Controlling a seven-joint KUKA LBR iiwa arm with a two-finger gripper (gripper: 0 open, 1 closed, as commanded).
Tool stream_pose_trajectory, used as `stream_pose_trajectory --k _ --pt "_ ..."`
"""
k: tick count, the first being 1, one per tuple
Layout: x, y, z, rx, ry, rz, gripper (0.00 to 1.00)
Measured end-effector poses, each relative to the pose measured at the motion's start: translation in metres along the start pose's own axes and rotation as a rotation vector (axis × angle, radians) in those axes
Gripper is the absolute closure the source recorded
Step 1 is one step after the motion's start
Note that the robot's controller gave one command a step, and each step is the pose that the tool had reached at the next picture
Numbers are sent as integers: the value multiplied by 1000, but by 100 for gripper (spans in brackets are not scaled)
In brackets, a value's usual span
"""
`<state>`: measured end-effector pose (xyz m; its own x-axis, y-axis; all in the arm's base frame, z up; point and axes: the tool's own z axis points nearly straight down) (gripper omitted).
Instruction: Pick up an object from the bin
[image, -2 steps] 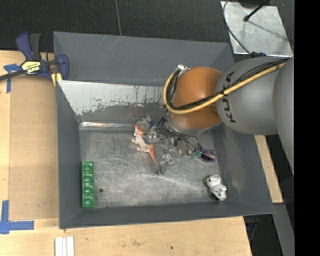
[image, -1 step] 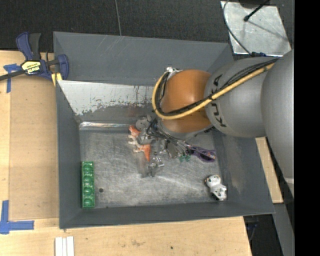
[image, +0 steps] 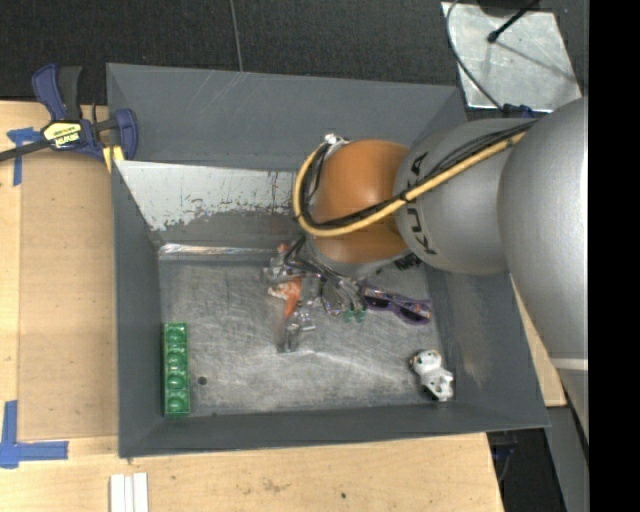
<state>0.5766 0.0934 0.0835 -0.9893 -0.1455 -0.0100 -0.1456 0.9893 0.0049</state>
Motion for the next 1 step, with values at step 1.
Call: stream_pose_trajectory --k 1 --pt "-19 -27 5 1 -18 3 100"
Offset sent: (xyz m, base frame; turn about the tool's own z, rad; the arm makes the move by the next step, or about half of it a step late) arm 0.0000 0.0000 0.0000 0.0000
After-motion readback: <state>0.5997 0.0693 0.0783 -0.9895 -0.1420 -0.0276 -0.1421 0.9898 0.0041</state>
